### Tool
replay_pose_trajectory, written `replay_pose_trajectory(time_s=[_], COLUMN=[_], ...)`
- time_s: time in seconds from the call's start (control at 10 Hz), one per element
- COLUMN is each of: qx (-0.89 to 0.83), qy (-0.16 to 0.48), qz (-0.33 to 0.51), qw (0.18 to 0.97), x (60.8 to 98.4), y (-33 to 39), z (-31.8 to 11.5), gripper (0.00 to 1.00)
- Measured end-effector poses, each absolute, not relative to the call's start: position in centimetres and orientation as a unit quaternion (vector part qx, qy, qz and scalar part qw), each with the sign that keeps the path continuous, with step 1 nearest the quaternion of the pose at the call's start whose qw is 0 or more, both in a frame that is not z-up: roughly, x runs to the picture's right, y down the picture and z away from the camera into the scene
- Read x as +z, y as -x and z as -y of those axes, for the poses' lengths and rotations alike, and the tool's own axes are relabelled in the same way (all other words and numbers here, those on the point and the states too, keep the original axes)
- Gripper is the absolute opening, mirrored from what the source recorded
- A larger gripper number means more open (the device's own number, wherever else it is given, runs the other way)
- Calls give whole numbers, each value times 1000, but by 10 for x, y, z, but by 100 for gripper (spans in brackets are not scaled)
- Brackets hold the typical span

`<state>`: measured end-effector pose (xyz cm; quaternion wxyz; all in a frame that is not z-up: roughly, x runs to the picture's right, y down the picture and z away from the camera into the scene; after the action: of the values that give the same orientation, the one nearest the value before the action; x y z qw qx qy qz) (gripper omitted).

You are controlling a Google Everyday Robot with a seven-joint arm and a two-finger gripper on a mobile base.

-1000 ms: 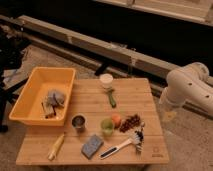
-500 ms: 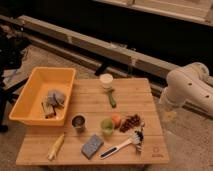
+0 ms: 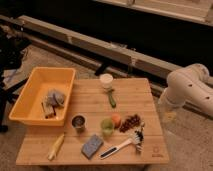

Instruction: Place fork in table surface

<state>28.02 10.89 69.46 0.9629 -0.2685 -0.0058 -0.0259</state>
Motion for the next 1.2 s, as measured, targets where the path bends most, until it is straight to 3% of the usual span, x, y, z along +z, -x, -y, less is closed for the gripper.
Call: replay_pose_trajectory(time_s=[0.6, 1.2], qx=[-163, -248], qy=[260, 274], qz=[103, 155], qw=[946, 916], x=[747, 745], y=[-278, -255], z=[-163, -204], gripper=[65, 65])
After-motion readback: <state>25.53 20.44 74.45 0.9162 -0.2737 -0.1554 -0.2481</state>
